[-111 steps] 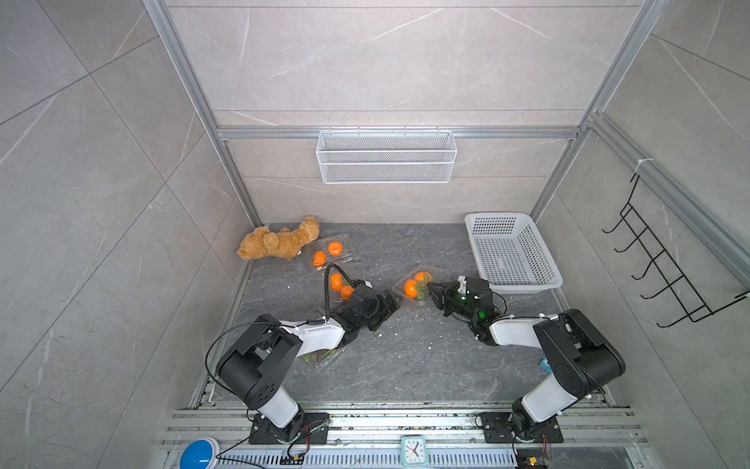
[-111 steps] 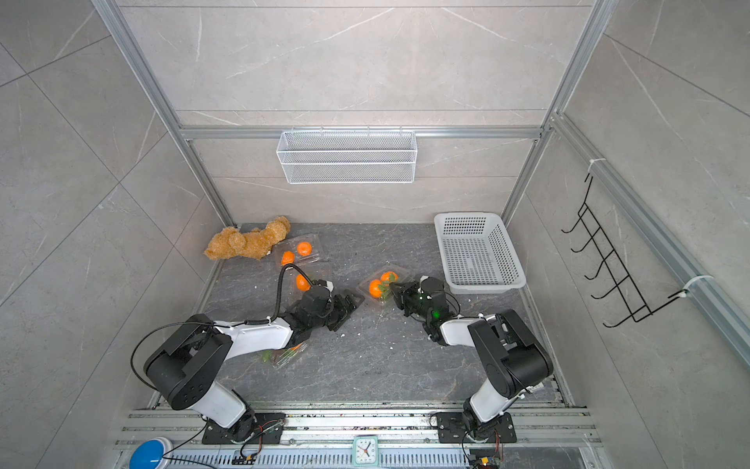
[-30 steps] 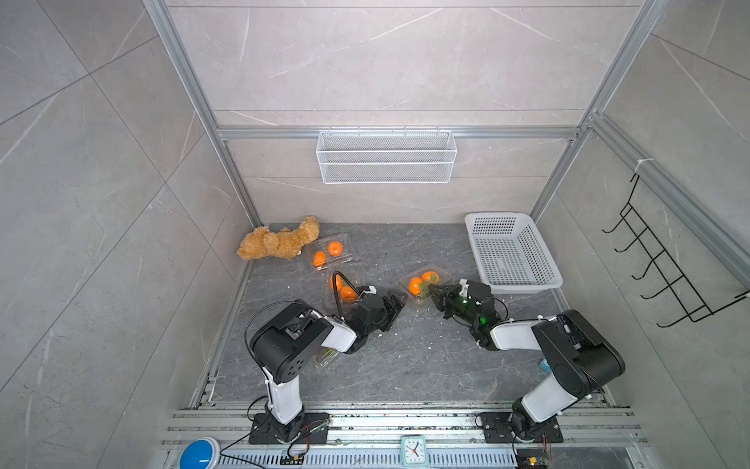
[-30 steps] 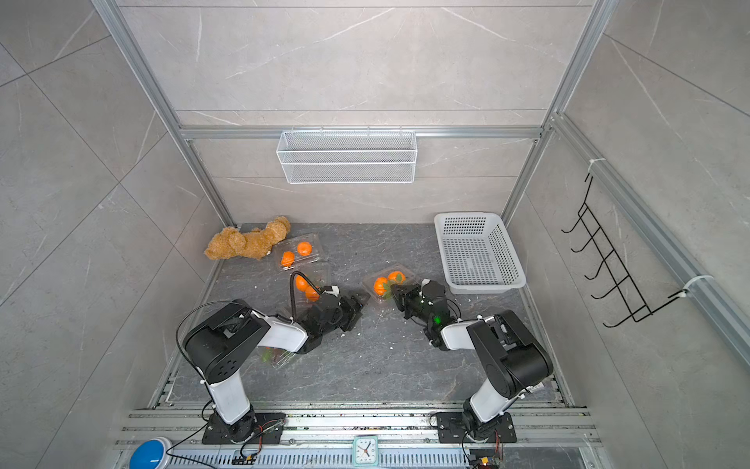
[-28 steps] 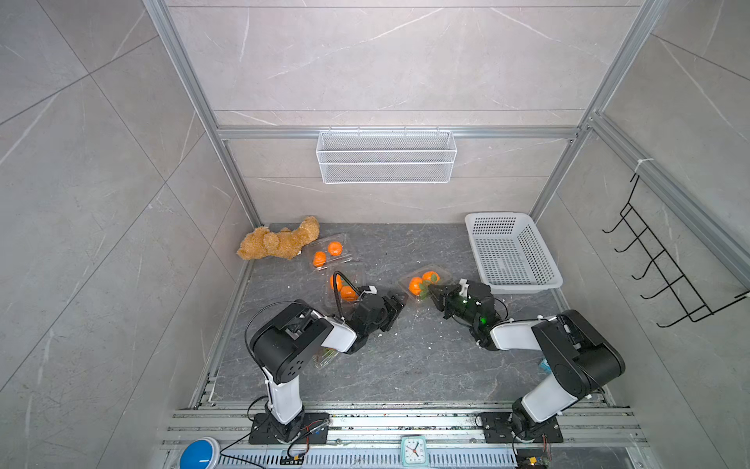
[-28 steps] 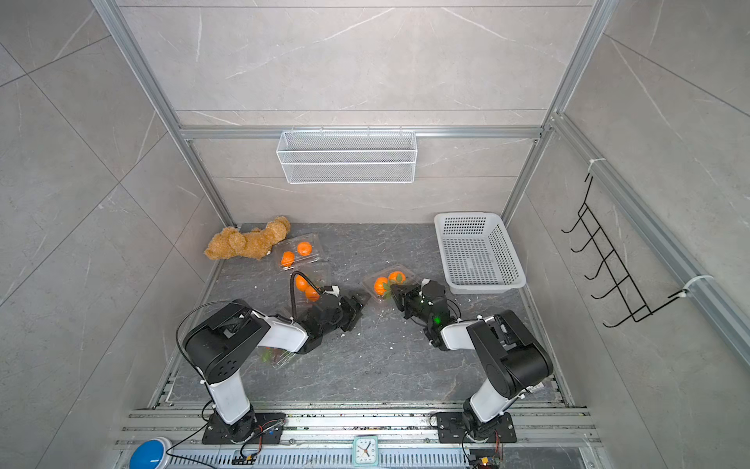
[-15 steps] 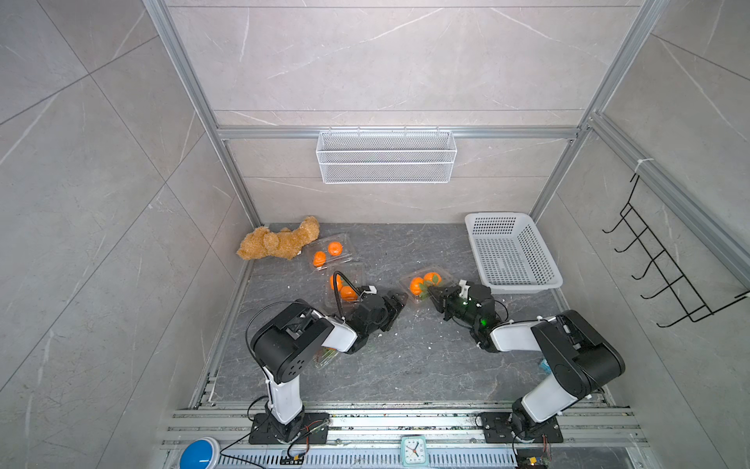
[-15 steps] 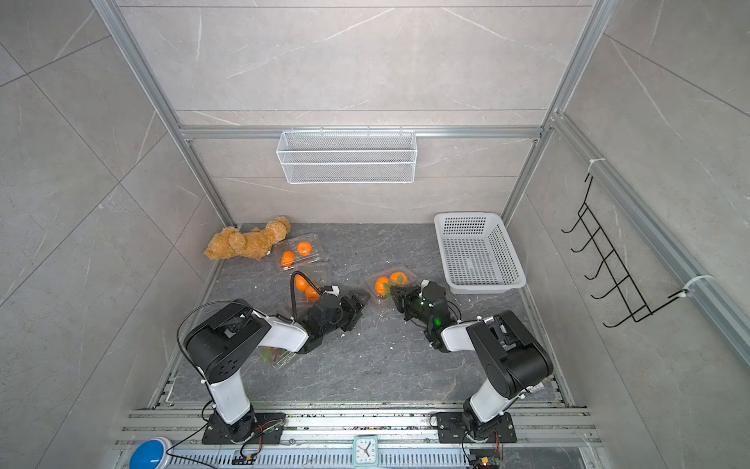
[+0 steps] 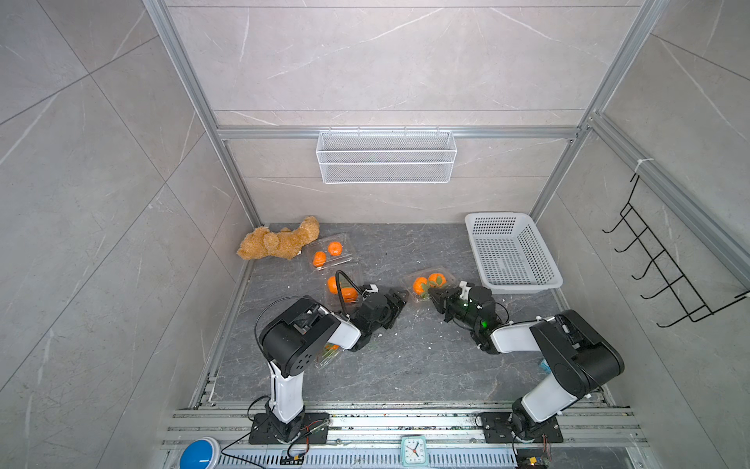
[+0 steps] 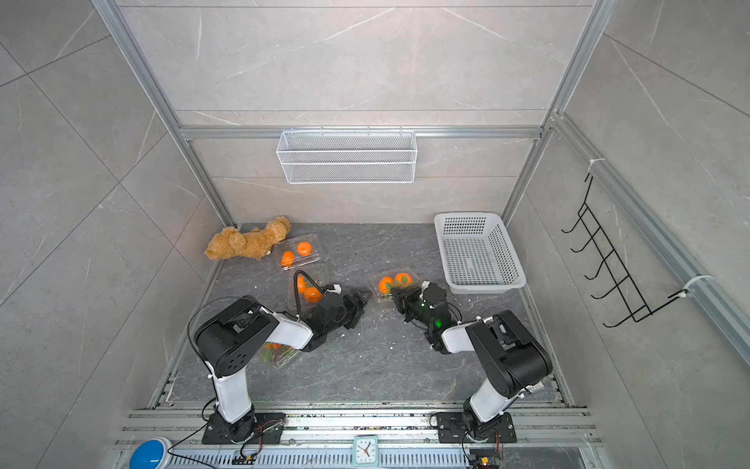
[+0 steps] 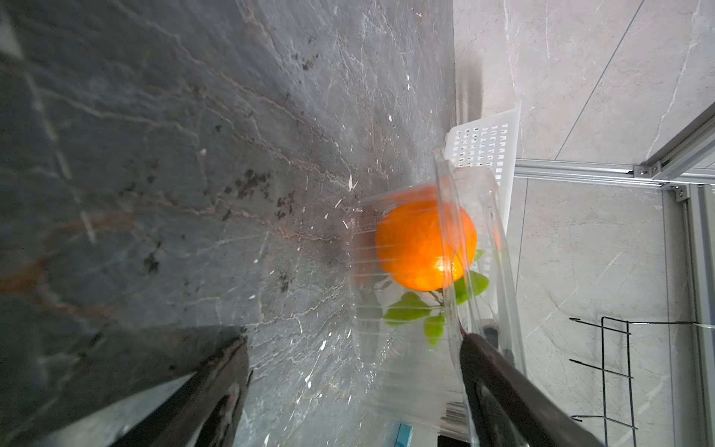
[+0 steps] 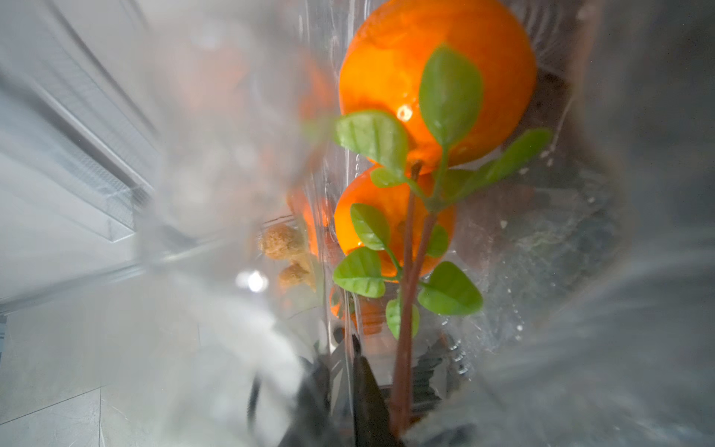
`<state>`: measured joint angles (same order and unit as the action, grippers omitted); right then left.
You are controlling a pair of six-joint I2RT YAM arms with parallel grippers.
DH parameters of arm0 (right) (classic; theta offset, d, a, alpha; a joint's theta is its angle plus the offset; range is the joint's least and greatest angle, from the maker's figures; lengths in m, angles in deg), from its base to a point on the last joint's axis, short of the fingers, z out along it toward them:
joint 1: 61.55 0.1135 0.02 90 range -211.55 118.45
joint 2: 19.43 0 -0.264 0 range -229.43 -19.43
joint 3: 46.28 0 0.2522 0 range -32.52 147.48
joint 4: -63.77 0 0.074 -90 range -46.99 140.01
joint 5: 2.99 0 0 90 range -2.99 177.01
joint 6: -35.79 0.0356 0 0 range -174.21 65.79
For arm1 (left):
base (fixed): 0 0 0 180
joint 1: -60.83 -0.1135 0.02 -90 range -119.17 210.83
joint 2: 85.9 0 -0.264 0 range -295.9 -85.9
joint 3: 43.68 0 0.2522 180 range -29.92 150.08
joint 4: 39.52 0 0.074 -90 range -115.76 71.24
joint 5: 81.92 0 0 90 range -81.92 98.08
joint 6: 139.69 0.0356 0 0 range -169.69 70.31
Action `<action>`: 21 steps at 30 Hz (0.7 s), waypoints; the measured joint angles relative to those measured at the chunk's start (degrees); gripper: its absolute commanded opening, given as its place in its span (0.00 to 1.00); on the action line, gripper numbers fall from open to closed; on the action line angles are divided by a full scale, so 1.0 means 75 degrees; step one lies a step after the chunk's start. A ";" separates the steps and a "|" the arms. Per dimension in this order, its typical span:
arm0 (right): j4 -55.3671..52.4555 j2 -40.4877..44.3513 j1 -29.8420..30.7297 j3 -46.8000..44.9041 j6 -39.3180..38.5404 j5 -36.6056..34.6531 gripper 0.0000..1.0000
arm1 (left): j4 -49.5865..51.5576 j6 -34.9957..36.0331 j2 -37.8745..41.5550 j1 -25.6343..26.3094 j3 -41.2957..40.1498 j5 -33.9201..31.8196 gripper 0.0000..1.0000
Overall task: Take oranges out of containers
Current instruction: Open the packing box at the center of the board.
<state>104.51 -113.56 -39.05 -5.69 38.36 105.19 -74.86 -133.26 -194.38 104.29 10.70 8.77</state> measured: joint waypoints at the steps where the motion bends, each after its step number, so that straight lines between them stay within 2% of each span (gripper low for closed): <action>1: 0.0029 -0.0035 -0.0003 0.0000 -0.0012 0.0003 0.15 | -0.0032 -0.0003 -0.0020 0.0000 0.0006 -0.0020 0.88; 21: 0.0466 -0.0685 -0.0032 0.0326 -0.0376 0.0289 0.28 | 0.0000 -0.0041 -0.0213 0.0087 0.0332 -0.0466 0.87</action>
<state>108.01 -118.69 -39.29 -3.25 35.54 107.35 -74.86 -133.56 -195.98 104.95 13.19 5.27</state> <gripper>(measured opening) 0.265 0.873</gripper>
